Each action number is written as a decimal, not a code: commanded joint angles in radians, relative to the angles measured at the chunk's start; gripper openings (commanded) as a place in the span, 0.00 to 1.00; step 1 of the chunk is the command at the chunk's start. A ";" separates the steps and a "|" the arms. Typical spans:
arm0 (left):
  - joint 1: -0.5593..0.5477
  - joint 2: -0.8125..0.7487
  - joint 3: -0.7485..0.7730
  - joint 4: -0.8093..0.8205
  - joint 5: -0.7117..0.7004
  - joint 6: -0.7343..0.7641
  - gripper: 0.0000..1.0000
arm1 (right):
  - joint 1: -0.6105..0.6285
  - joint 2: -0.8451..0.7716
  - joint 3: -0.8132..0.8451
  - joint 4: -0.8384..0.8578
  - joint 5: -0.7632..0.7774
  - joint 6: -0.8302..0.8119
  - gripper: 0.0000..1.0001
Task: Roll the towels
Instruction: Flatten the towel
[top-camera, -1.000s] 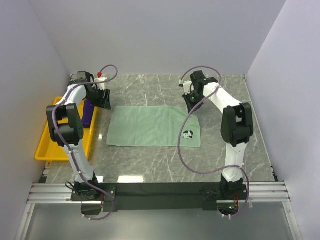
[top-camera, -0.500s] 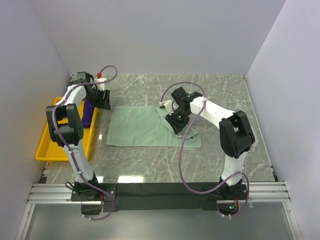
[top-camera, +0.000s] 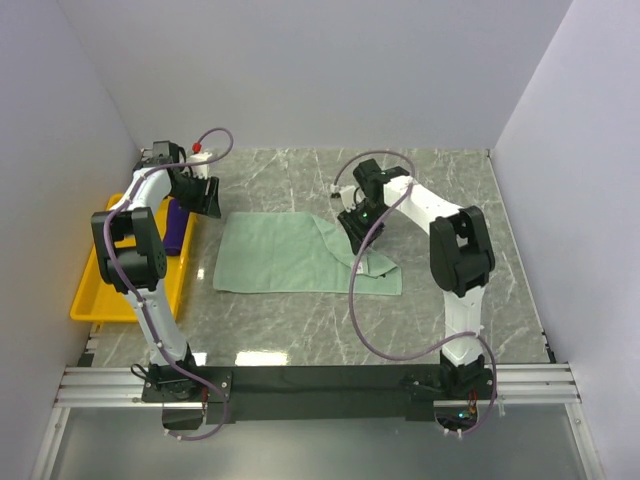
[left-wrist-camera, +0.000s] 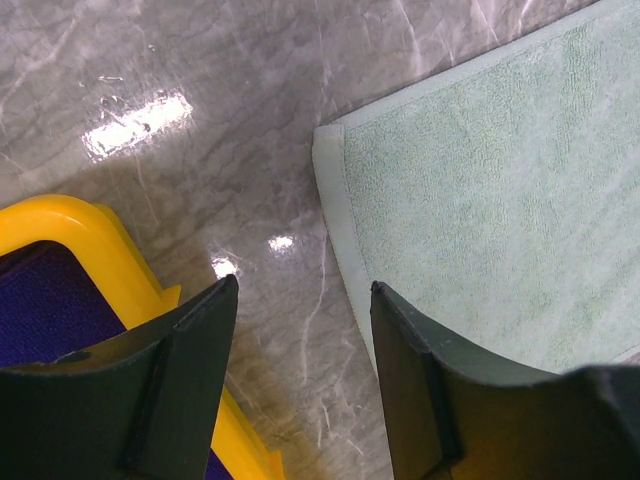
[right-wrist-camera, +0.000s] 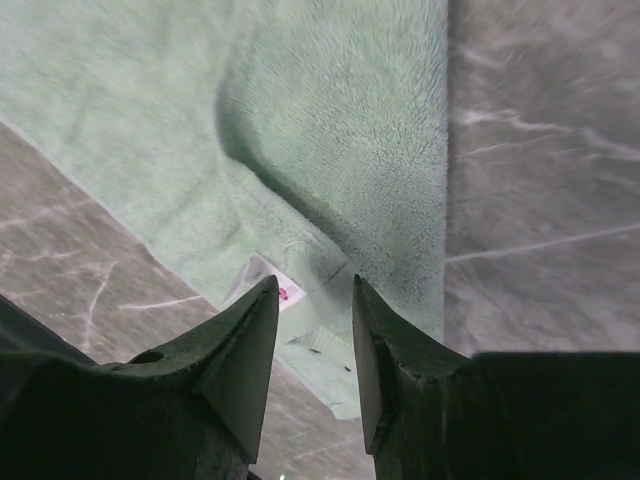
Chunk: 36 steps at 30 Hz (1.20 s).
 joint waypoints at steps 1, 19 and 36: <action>0.003 -0.021 0.028 -0.006 0.017 -0.003 0.61 | 0.007 0.029 0.021 -0.061 0.019 0.008 0.43; 0.003 -0.012 0.026 -0.004 0.014 -0.003 0.61 | -0.080 -0.003 0.058 -0.105 -0.019 -0.035 0.00; 0.000 0.011 0.031 -0.006 0.016 -0.009 0.57 | -0.204 0.124 0.308 0.122 0.316 0.017 0.00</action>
